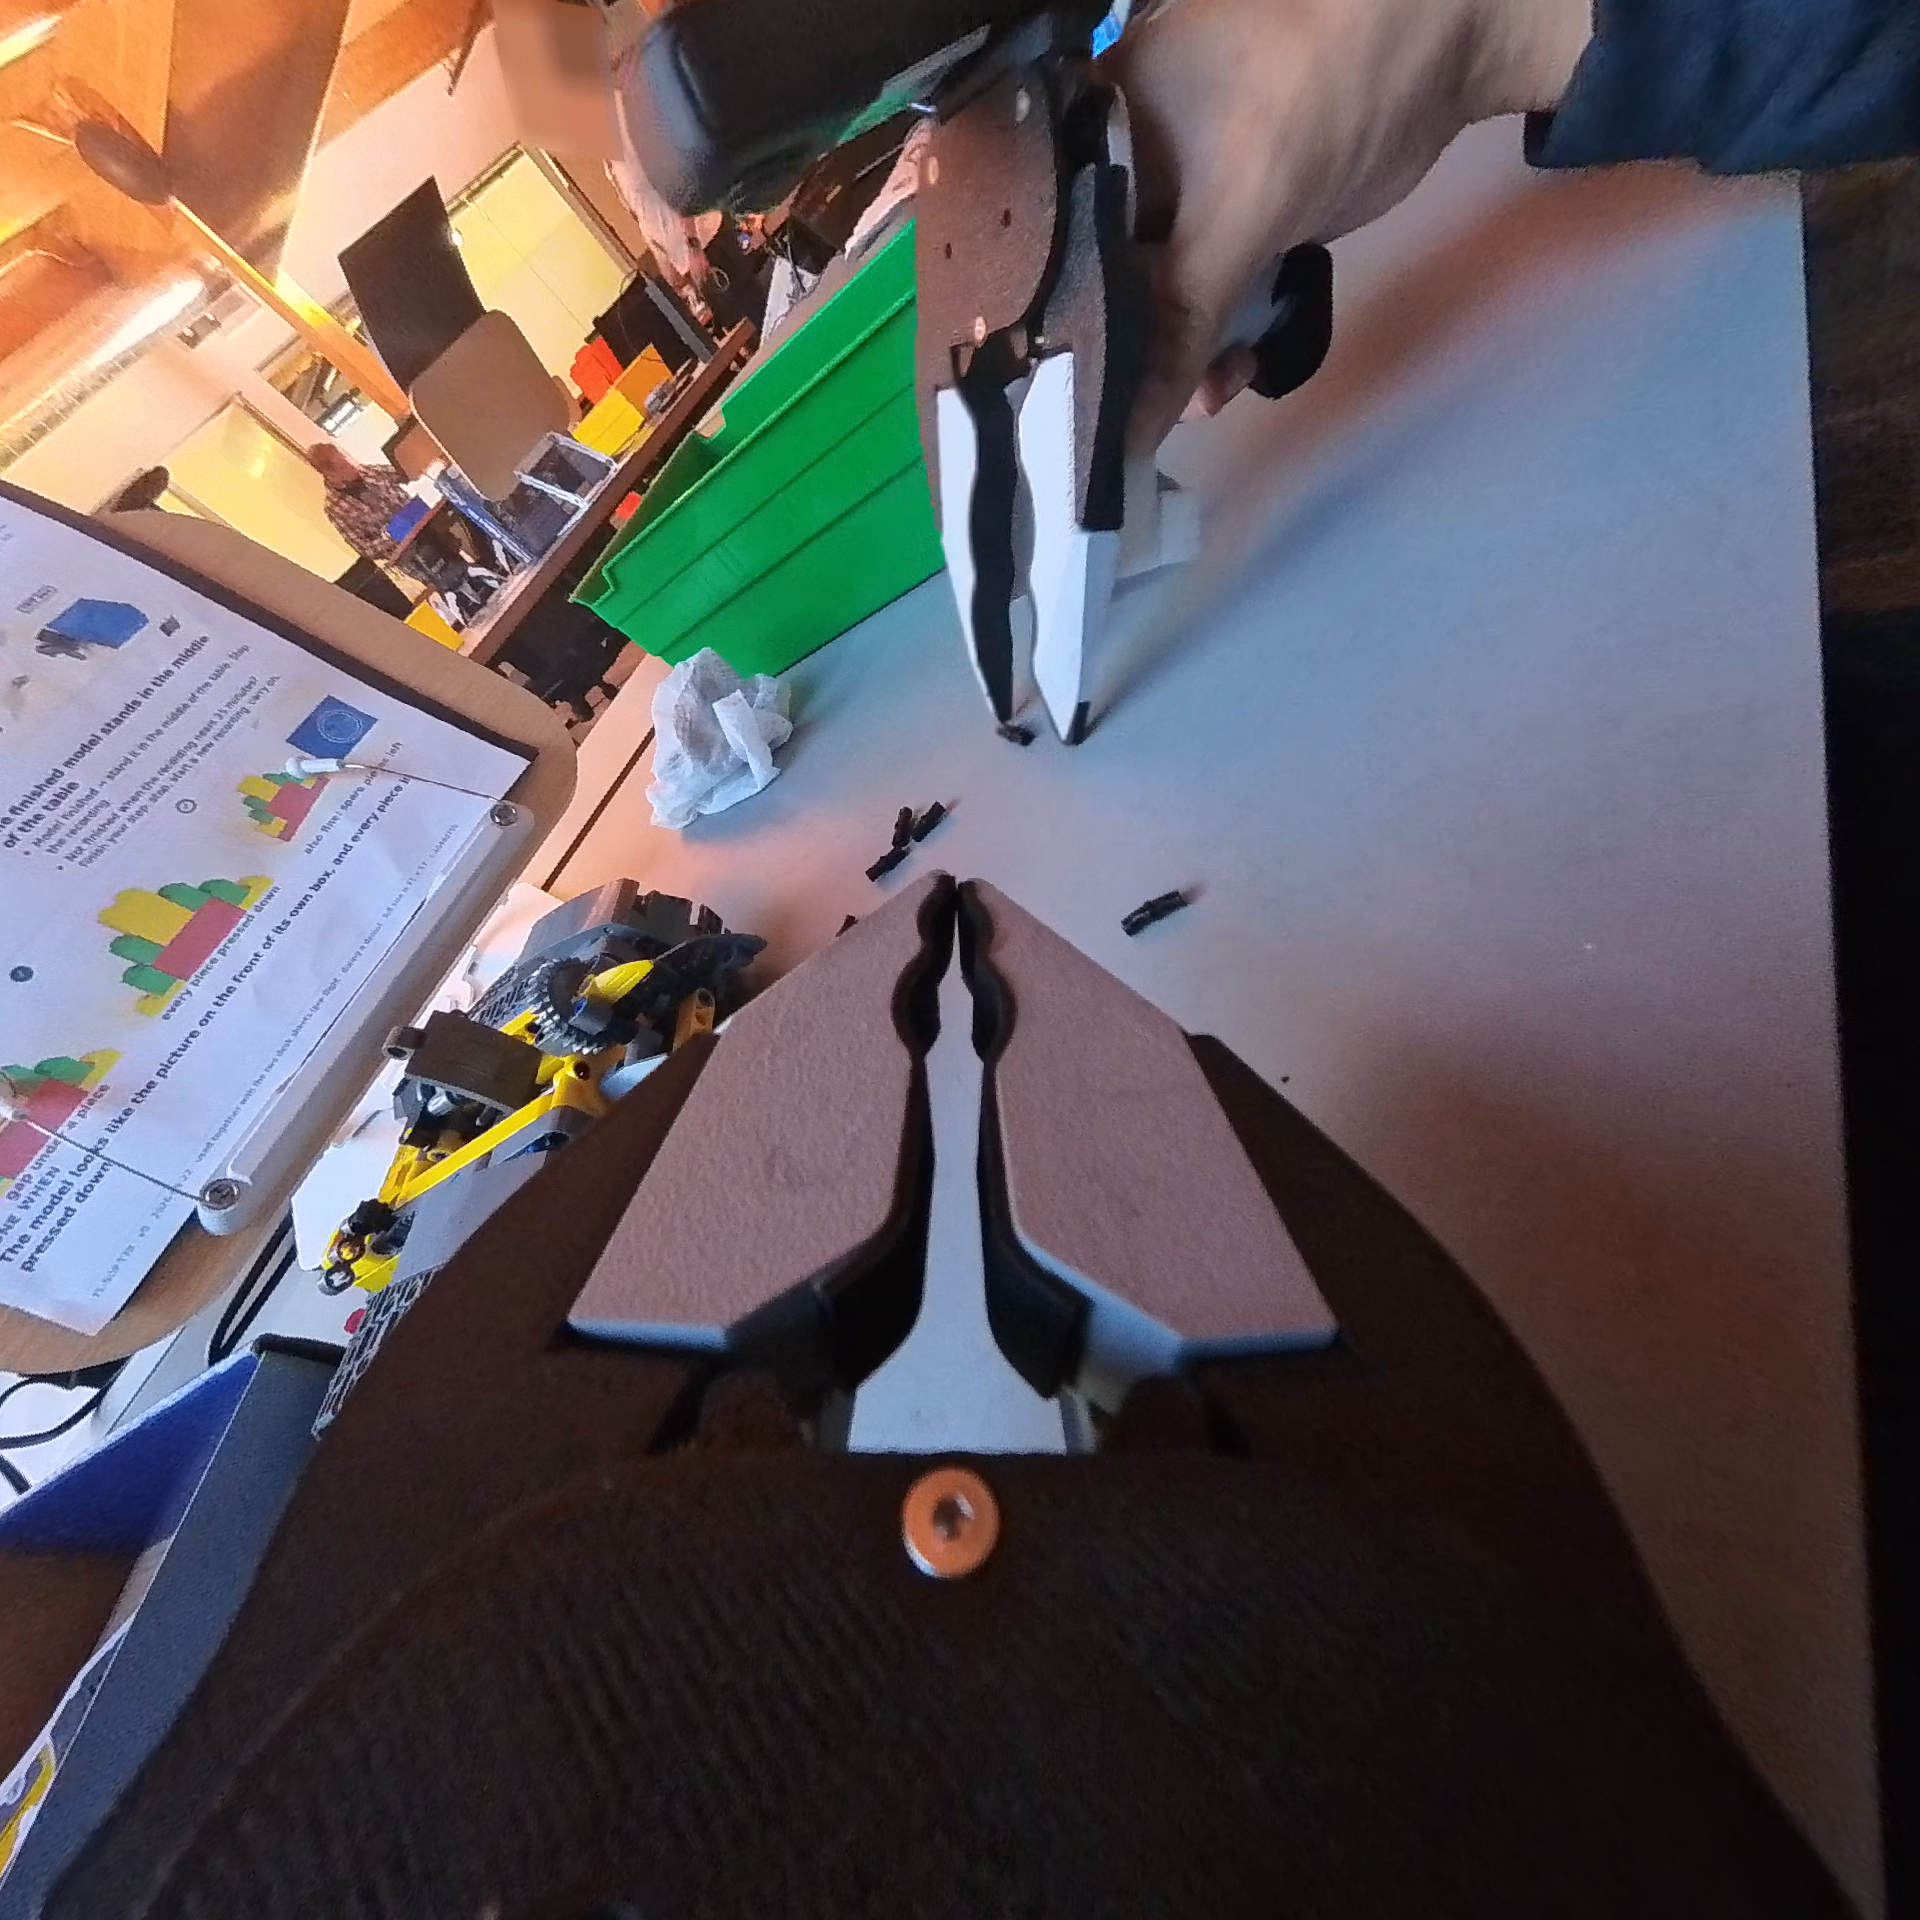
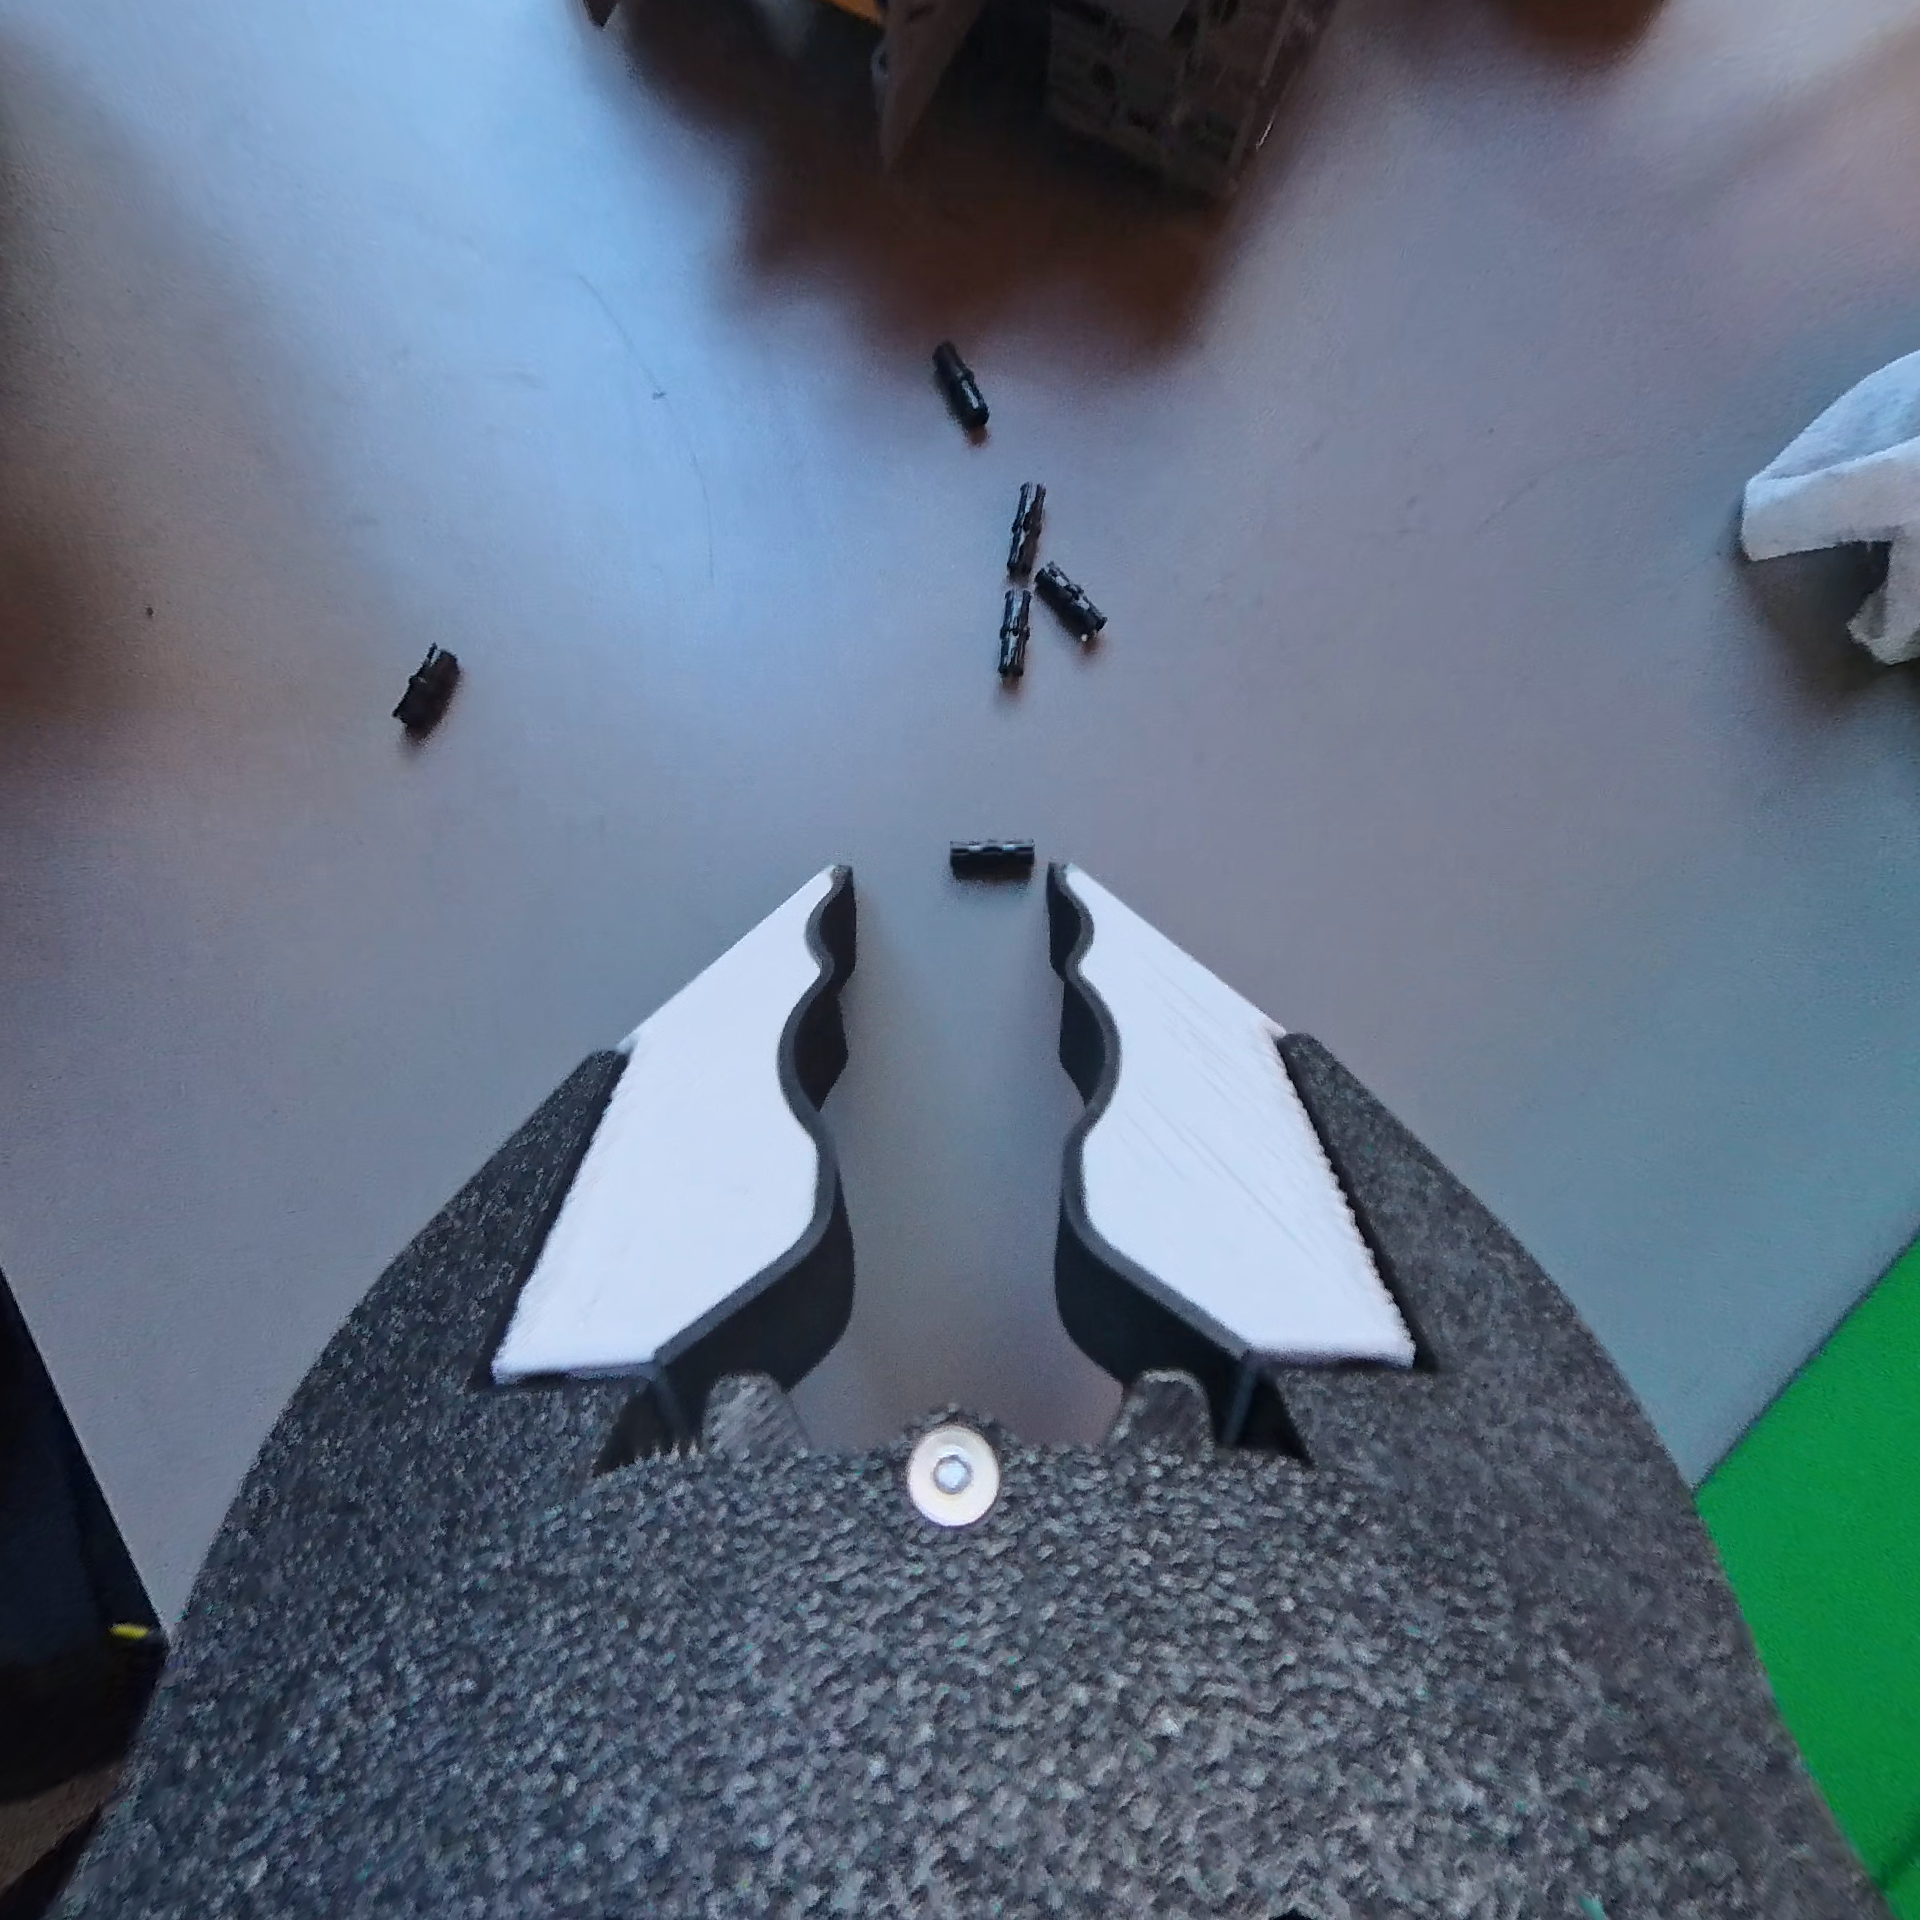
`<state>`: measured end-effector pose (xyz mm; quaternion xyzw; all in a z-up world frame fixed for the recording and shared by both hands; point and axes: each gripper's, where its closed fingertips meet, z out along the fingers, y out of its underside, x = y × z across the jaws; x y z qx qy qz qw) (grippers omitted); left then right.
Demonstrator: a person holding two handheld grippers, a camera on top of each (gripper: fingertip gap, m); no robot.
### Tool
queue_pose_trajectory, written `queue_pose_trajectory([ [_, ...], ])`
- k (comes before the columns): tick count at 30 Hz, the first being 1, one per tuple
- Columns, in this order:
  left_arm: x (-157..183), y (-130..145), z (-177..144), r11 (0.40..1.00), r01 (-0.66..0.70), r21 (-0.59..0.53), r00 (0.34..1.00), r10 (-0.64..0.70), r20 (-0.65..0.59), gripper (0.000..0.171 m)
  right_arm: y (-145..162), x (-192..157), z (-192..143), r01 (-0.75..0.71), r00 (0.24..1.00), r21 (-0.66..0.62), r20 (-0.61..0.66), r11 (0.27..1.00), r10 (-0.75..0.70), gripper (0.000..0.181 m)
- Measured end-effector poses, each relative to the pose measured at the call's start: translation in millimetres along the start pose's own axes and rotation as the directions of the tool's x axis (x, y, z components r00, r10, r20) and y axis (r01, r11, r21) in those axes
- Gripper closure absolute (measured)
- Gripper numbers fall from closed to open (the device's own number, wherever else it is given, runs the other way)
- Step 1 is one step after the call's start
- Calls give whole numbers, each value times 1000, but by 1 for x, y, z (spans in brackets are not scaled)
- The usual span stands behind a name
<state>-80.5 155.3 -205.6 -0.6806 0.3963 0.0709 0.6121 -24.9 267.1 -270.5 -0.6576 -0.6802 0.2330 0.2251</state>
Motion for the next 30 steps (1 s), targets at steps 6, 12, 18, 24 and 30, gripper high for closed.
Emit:
queue_pose_trajectory([
  [6, 1, 1, 1, 1000, -7, -8, 1000, 7, -1, 171, -1, 0, 1, -34, 999, 35, 33, 999, 33, 149],
  [12, 1, 1, 1, 1000, -5, -7, 1000, 5, -1, 171, 6, 5, -4, -51, 998, 33, 34, 998, 49, 166],
  [18, 1, 1, 1, 1000, -7, -7, 1000, 7, -3, 171, 6, 6, -8, -97, 994, 69, 64, 993, 93, 168],
  [24, 1, 1, 1, 1000, -10, -9, 1000, 9, -4, 171, -9, 4, -25, -121, 990, 150, 90, 981, 108, 168],
  [30, 0, 1, 0, 1000, -4, -4, 1000, 4, -2, 171, -60, 35, -105, -30, 981, 432, -161, 901, 110, 168],
])
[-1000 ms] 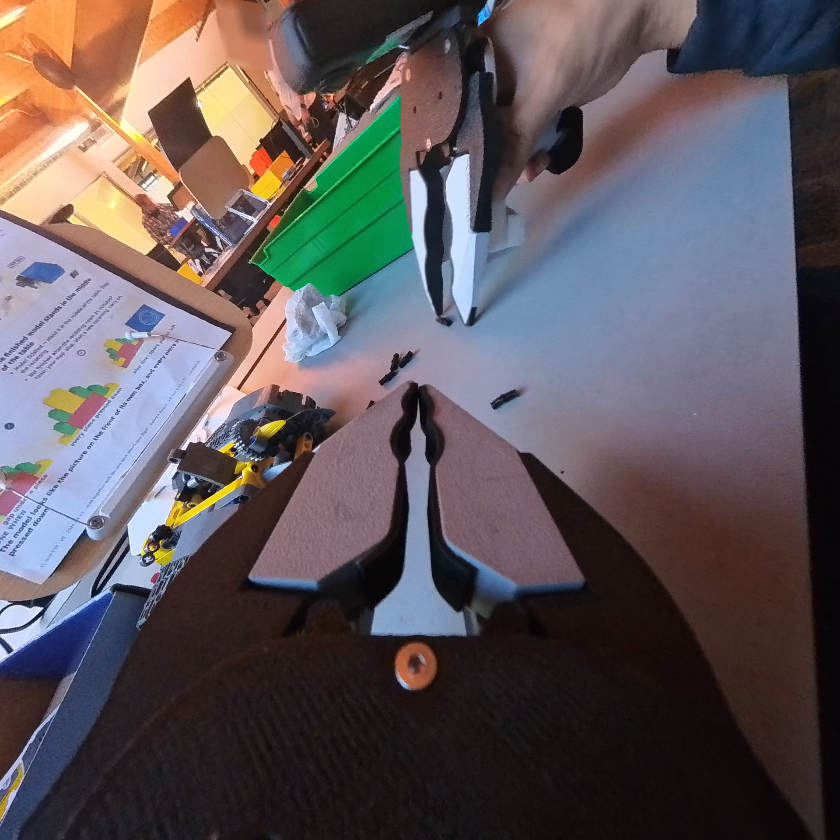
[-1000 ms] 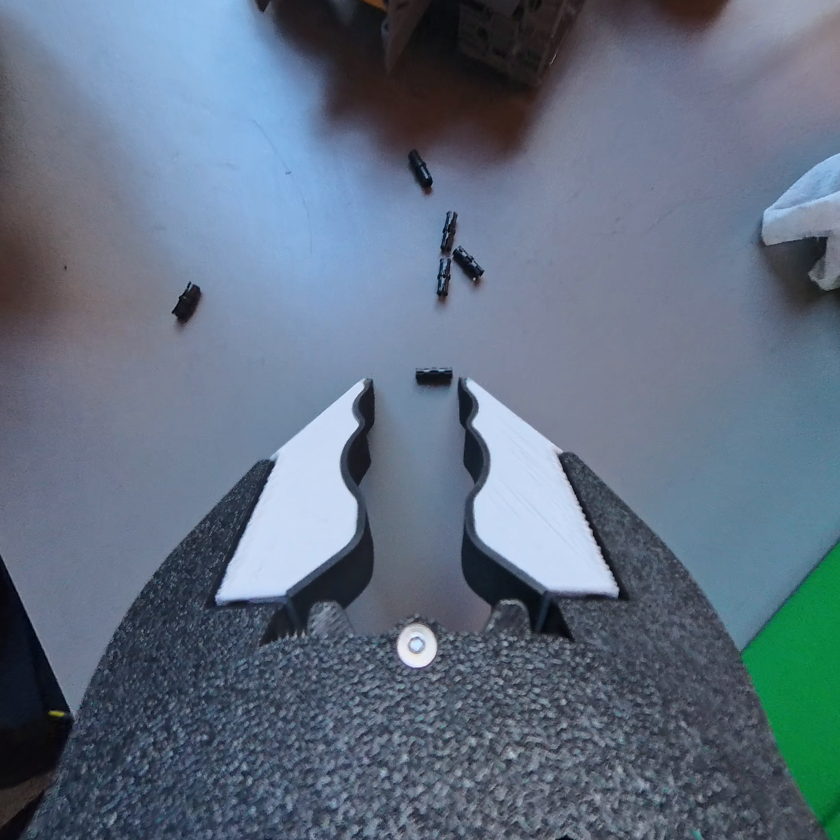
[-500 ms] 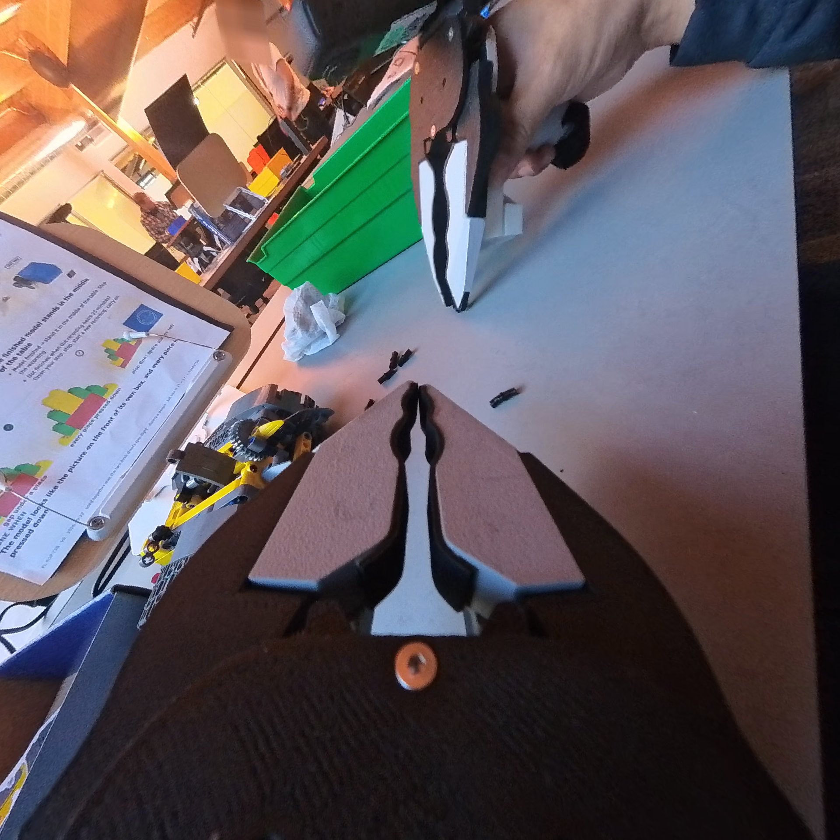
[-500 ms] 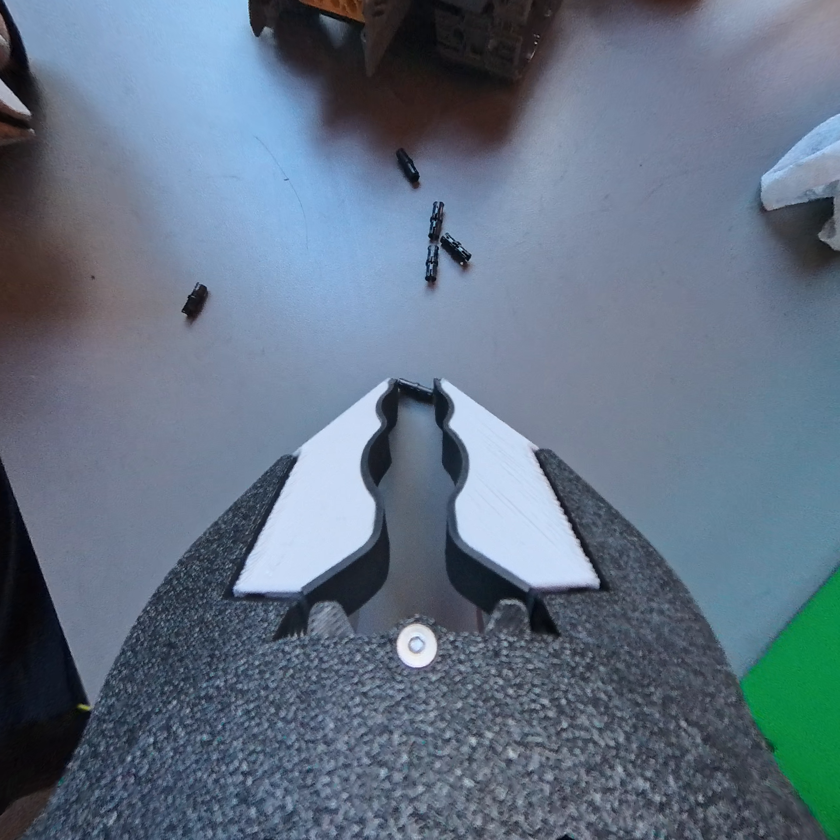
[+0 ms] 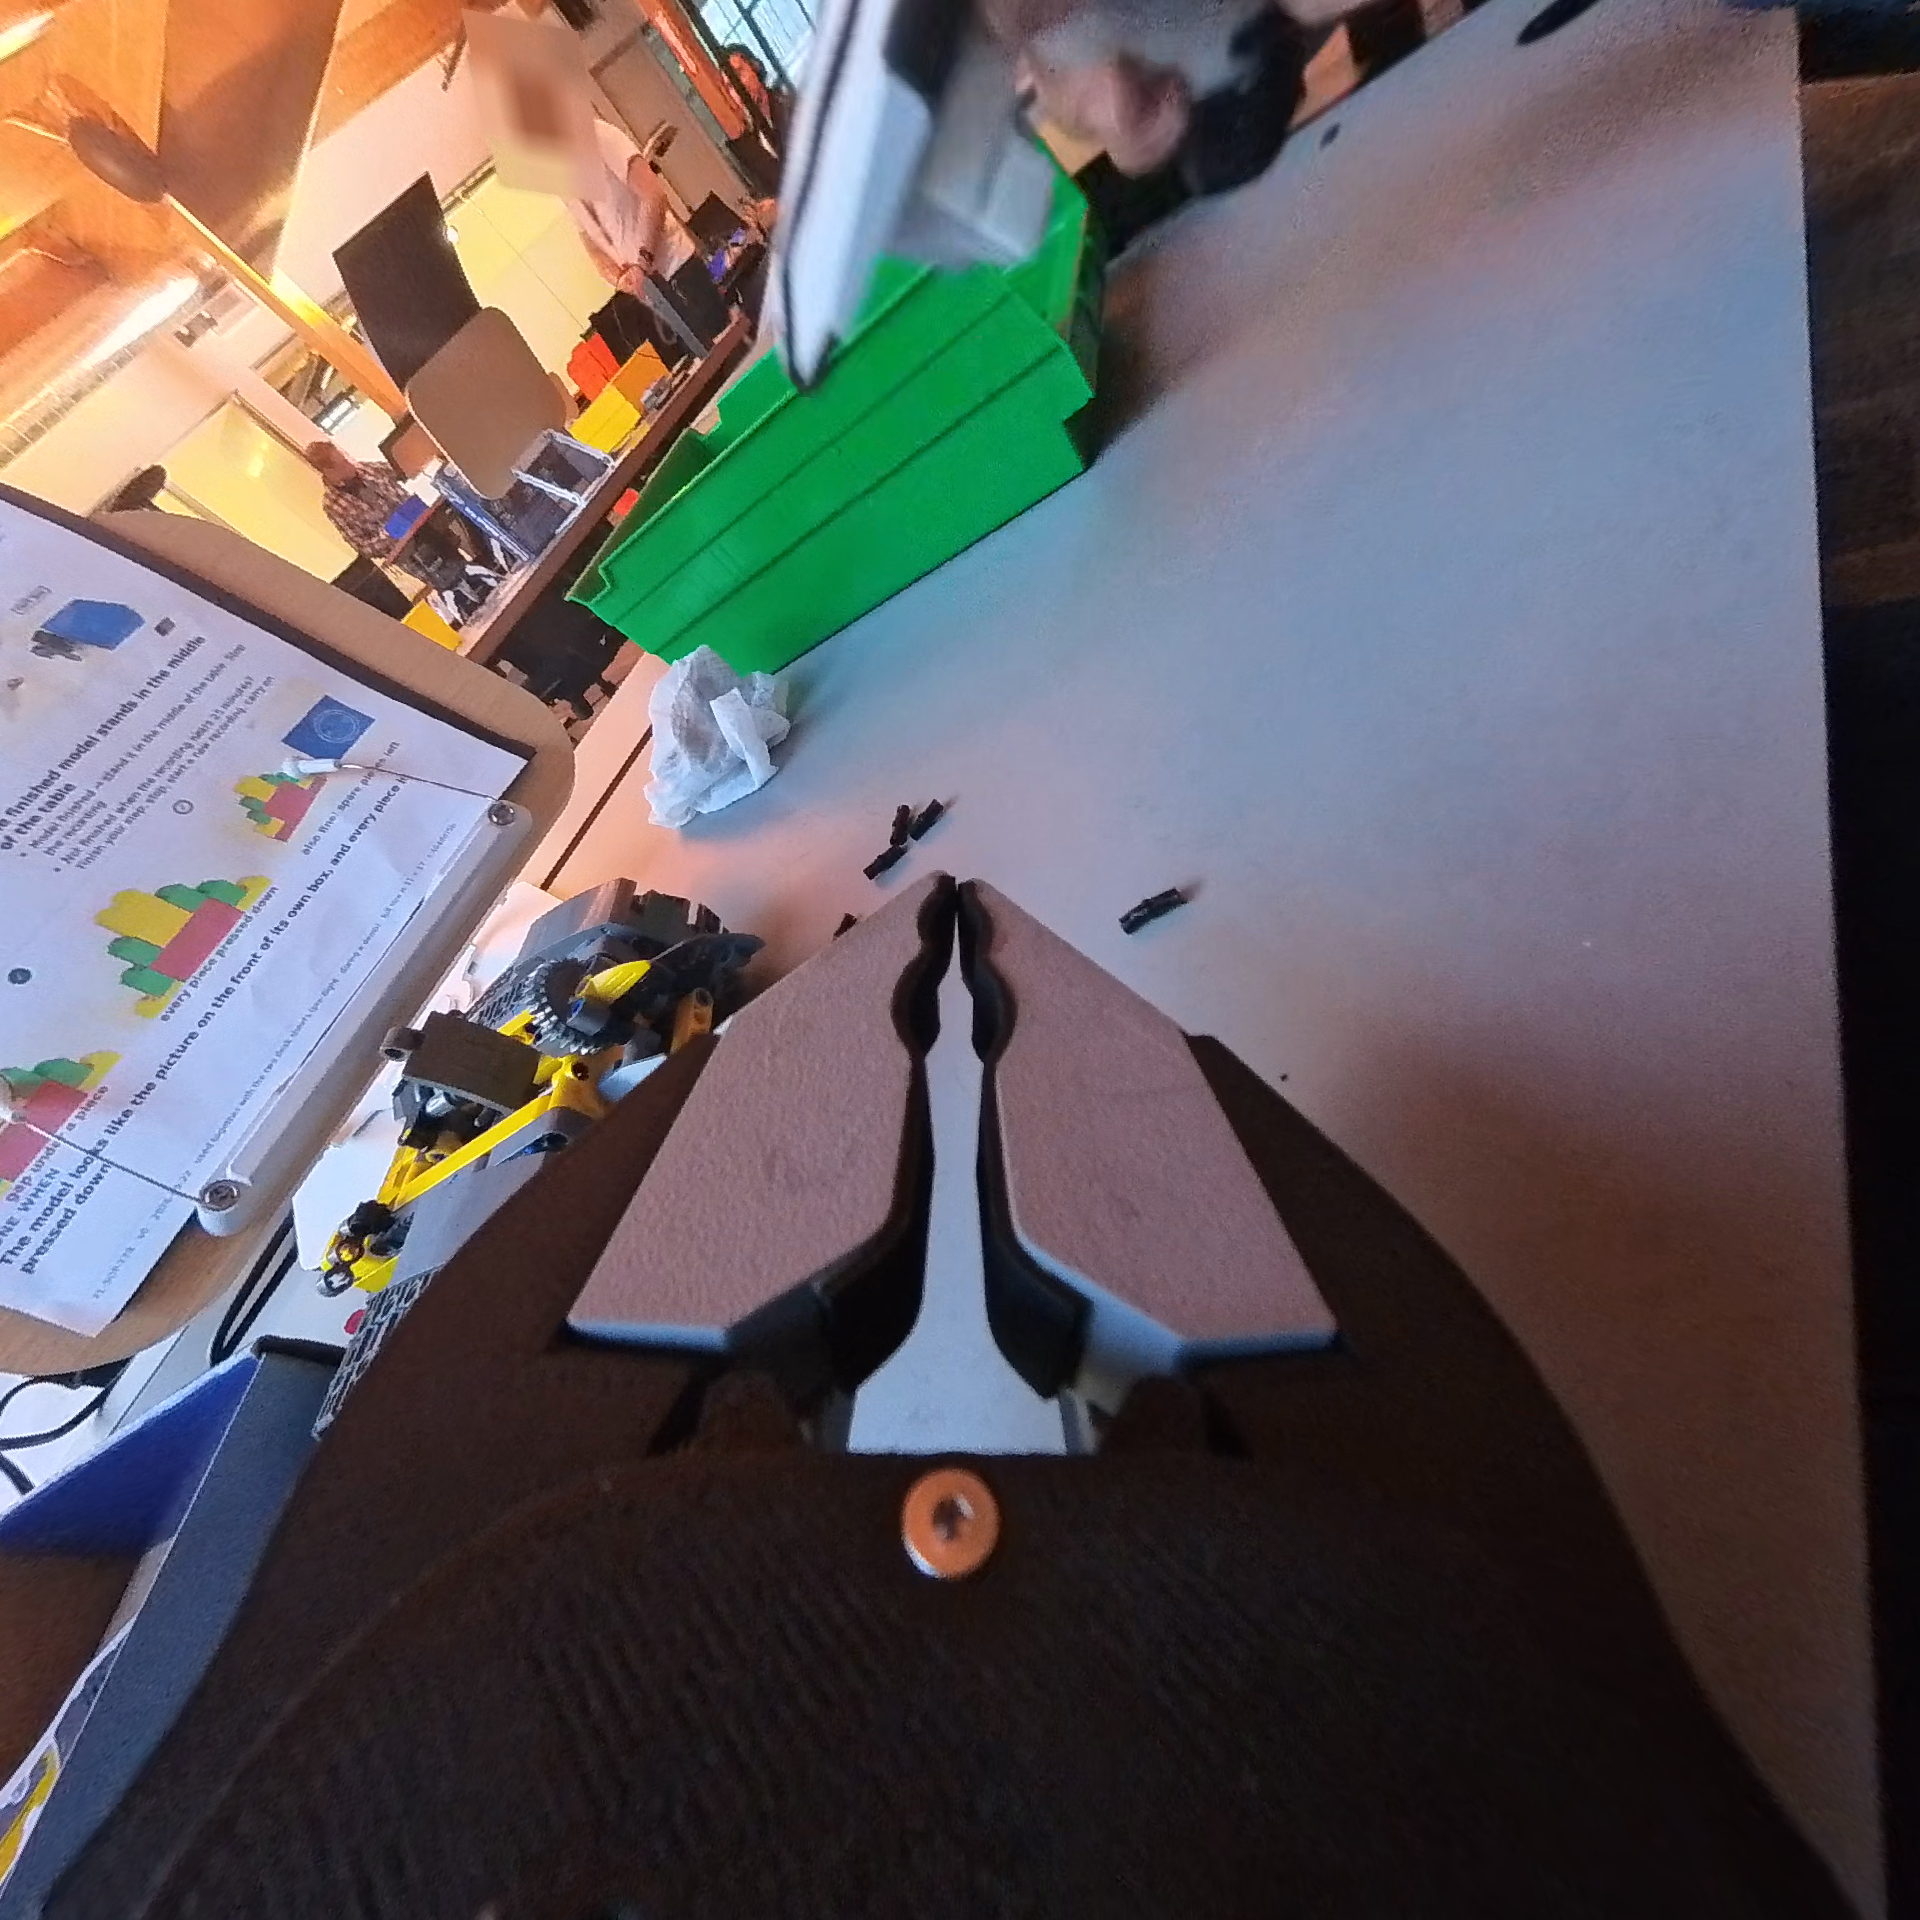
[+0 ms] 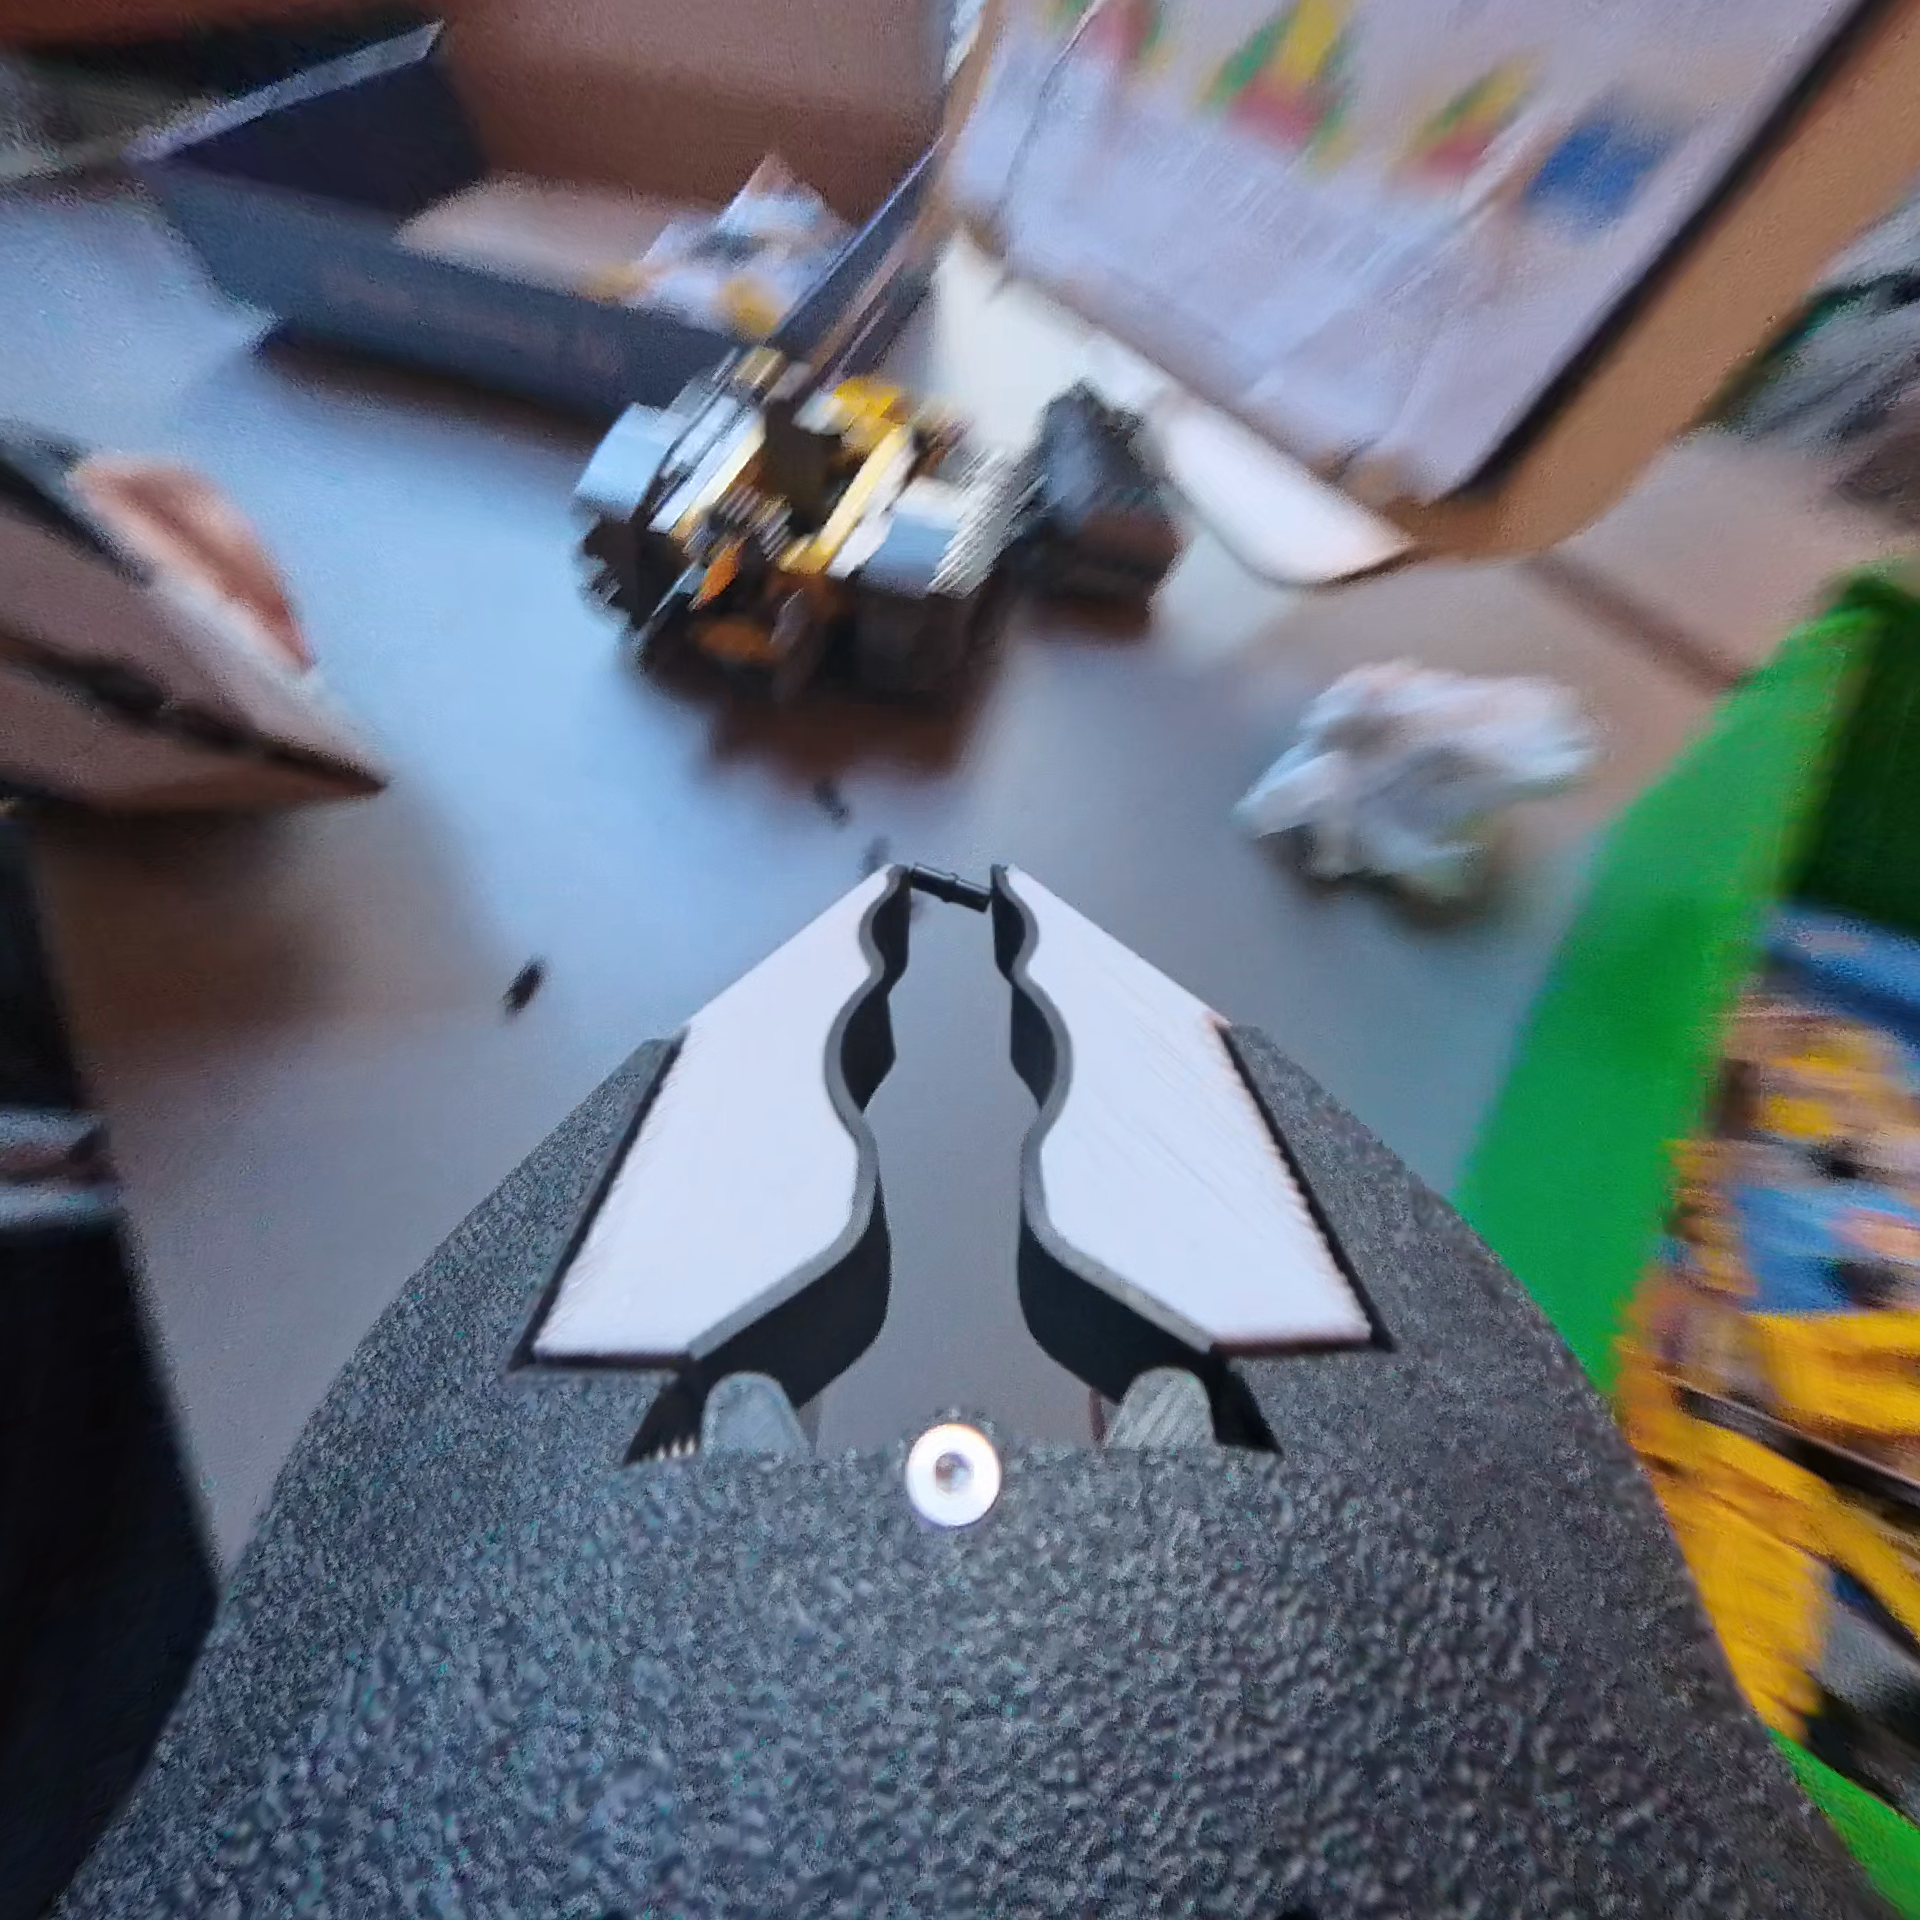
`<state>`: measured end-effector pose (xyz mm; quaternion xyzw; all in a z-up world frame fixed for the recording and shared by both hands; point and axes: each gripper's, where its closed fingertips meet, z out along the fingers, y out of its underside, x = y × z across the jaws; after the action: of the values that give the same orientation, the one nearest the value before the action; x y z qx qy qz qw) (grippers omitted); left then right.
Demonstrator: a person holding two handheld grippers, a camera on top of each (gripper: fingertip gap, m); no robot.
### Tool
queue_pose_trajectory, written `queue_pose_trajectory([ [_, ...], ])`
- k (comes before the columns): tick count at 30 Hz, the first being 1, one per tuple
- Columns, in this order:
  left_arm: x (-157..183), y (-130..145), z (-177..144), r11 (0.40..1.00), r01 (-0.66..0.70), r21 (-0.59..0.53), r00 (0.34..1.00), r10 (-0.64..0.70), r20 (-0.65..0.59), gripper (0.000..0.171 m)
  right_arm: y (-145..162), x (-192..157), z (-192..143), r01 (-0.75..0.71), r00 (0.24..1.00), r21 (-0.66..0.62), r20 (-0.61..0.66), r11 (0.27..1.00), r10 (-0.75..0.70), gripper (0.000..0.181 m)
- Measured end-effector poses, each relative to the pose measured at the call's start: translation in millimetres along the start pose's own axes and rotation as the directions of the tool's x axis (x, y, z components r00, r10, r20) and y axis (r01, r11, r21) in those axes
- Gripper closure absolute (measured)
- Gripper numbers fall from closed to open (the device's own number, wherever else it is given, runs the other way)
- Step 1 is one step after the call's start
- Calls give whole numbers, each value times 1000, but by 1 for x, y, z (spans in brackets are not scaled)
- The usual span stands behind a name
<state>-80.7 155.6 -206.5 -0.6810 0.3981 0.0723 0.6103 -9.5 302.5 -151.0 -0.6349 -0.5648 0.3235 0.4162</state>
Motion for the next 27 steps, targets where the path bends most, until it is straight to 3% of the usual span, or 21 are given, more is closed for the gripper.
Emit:
queue_pose_trajectory([
  [3, 0, 0, 0, 1000, 1, -3, 1000, -1, 0, 171, -36, 64, -48, 66, 944, 165, -331, 984, -8, 168],
  [5, 0, 1, 0, 1000, 2, -5, 1000, -2, 0, 171, -36, 108, -73, 44, 881, 180, -471, 983, 47, 168],
  [9, 0, 1, 1, 1000, -3, -12, 1000, 3, 2, 171, 19, 168, -78, -217, 829, 25, -522, 976, 198, 161],
  [14, 0, 2, 2, 1000, -1, -17, 1000, 1, 2, 171, 43, 173, -82, -277, 823, 23, -509, 960, 250, 159],
  [18, 0, 2, 2, 1000, 5, -16, 1000, -5, -2, 171, 40, 135, -67, -288, 881, 38, -382, 957, 280, 158],
  [21, 0, 2, 2, 1000, 4, -18, 1000, -4, -3, 171, 24, 61, -37, -278, 955, 43, -95, 960, 281, 160],
  [24, -1, 2, 2, 1000, 6, -18, 1000, -6, -1, 171, 26, -43, -1, -315, 911, -59, 261, 947, 319, 160],
  [27, -2, 1, 1, 1000, 10, -12, 1000, -10, 4, 171, 48, -102, 26, -219, 917, -156, 303, 963, 257, 161],
])
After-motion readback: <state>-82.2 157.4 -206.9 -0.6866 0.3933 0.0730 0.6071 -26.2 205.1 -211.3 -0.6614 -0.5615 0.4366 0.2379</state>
